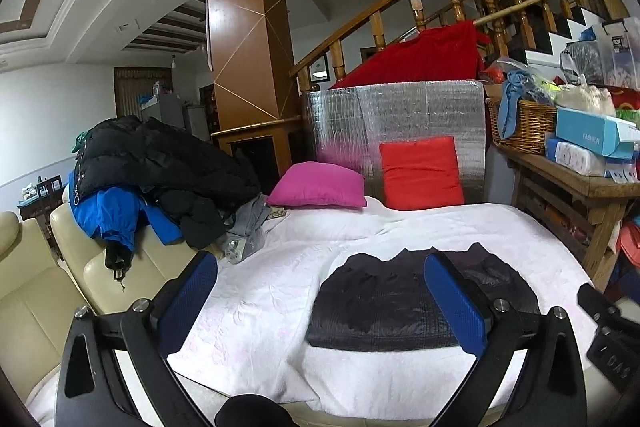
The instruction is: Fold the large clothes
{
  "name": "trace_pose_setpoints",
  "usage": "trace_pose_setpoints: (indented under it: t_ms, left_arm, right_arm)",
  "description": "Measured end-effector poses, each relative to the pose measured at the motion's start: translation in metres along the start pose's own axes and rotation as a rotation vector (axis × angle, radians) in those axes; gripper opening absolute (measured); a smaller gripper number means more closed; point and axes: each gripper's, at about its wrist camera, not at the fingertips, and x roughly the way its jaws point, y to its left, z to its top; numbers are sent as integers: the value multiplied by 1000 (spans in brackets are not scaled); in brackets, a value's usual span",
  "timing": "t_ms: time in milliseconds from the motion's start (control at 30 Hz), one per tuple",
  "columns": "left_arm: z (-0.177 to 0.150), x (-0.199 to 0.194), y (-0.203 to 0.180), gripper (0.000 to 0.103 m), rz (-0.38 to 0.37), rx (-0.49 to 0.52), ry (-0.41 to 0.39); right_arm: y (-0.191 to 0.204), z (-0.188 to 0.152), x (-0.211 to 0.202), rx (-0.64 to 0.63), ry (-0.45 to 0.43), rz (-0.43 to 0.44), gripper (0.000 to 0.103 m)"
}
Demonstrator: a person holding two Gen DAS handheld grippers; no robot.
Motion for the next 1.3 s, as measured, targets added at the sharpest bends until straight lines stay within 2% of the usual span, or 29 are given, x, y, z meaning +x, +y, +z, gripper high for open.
trace_pose_setpoints:
  t_ms: [600, 1300]
  left_arm:
    - [-2, -4, 12, 103, 20, -35, -5]
    - [-7, 0, 13, 103, 22, -24, 12]
  right_arm:
    - [11, -2, 3, -3, 8, 24, 76]
    - [11, -6, 12, 5, 32, 29, 76]
